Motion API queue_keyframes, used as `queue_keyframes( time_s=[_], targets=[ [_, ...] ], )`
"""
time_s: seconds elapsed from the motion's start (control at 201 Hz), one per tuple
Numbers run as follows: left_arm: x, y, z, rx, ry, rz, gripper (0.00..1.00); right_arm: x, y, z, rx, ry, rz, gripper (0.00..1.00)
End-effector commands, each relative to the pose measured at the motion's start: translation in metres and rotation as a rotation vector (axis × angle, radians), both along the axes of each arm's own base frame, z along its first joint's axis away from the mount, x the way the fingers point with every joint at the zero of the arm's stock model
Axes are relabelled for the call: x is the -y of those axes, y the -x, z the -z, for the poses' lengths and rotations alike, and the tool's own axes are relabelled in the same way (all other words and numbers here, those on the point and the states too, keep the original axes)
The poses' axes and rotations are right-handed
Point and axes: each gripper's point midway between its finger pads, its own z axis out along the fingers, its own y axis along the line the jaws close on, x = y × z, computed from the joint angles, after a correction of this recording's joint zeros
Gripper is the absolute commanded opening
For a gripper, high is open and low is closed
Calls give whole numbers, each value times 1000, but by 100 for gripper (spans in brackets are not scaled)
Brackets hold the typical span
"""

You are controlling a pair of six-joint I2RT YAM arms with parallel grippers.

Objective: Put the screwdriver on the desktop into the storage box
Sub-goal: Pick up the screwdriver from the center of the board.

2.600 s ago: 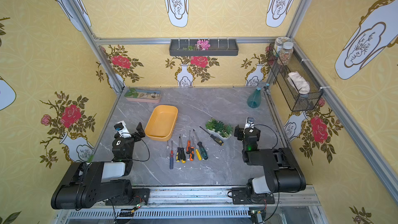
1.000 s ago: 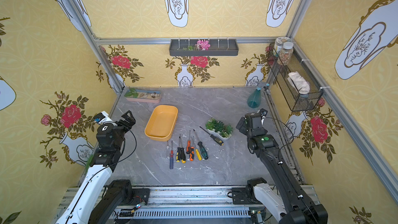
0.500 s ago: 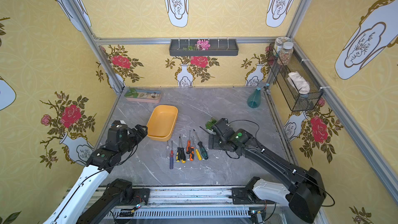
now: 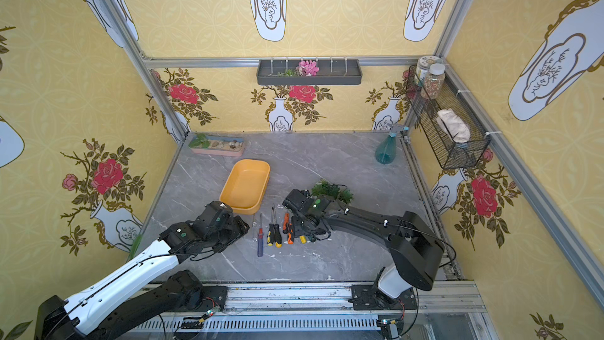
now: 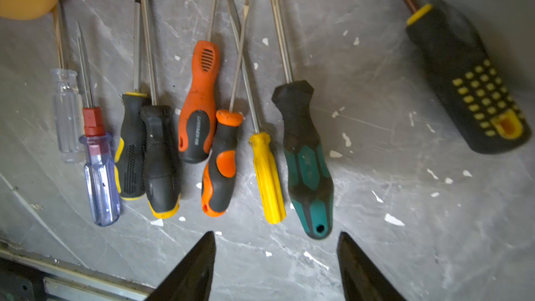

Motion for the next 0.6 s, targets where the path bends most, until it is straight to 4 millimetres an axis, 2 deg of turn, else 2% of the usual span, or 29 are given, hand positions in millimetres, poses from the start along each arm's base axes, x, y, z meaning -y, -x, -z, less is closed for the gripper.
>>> queue_keyframes(
  time_s=[0.0, 0.06, 0.234, 0.598],
  targets=[
    [6, 3, 5, -20, 26, 12, 72, -4, -11, 7, 4, 22, -14, 62],
    [7, 1, 4, -9, 34, 11, 71, -1, -15, 14, -4, 46, -10, 57],
    [8, -1, 7, 2, 43, 5, 71, 14, -29, 26, -25, 79, 9, 54],
    [7, -1, 12, 7, 48, -4, 72, 24, -36, 57, -88, 161, -26, 47]
  ],
)
